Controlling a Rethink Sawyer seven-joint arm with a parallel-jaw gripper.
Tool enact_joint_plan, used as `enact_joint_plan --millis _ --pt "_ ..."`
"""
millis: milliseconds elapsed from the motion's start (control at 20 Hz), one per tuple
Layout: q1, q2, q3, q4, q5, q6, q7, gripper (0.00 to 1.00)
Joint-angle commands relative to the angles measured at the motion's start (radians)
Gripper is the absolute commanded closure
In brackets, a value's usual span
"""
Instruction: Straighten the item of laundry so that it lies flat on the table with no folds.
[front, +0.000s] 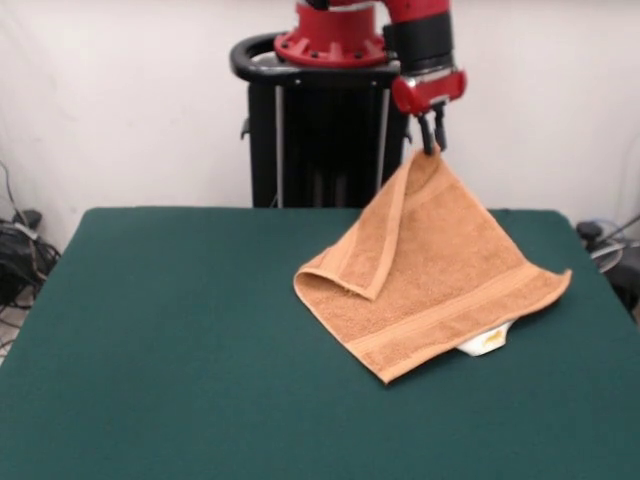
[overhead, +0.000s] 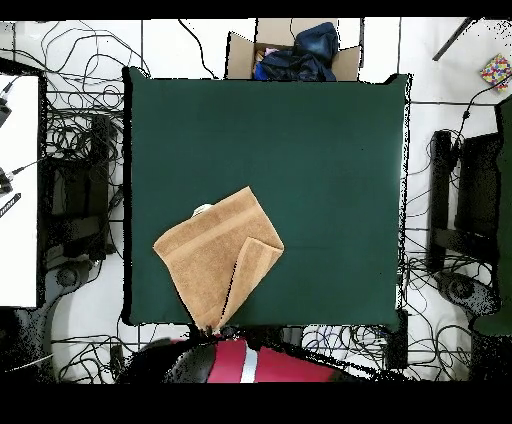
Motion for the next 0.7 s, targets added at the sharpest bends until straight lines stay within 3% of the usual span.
enact_joint_plan --millis 50,700 --pt "0.024 0.204 -0.046 -0.168 -0.006 -0.108 0.212 1.0" --pt "0.046 0.382 -0.078 -0.255 0.009 -0.175 0.192 1.0"
